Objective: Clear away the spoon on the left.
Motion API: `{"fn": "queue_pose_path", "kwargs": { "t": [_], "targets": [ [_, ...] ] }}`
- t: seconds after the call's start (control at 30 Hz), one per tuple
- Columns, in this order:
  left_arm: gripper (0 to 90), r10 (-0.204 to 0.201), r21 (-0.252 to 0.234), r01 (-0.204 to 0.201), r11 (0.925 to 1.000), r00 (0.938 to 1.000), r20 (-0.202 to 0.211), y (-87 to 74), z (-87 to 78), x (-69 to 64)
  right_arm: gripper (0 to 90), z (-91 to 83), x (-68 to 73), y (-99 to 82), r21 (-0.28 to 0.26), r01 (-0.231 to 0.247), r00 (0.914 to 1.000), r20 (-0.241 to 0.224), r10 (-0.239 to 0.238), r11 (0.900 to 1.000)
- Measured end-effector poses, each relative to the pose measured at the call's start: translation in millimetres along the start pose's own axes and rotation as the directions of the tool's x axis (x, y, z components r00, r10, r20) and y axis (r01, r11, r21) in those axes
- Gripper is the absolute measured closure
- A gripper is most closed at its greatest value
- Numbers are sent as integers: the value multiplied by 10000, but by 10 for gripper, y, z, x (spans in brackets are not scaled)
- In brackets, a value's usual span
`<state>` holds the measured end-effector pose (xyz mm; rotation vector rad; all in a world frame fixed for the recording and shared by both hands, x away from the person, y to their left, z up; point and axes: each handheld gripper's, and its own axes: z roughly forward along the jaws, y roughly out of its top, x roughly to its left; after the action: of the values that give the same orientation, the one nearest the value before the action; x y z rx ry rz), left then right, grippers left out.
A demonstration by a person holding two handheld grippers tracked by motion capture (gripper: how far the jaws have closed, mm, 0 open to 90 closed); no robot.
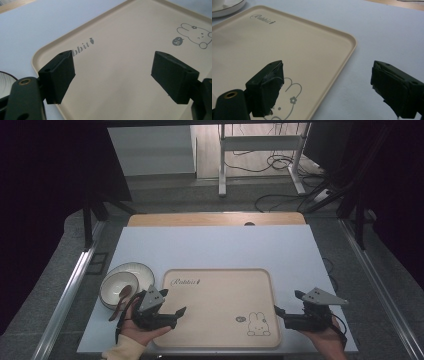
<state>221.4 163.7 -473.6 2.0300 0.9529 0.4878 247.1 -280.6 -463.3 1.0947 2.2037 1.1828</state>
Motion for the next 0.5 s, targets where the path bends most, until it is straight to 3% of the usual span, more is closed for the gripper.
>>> {"fn": "queue_pose_path", "kwargs": {
  "t": [0.23, 0.5],
  "targets": [
    [190, 79, 66, -79, 9999, 9999, -86, -3, 5, -10, 130, -16, -55, -10, -50, -34, 10000, -65, 33, 10000],
    [198, 220, 102, -219, 9997, 9997, -109, -63, -40, -39, 133, -38, 4, 22, -124, 194, 9997, 128, -192, 9997]
  ]
}}
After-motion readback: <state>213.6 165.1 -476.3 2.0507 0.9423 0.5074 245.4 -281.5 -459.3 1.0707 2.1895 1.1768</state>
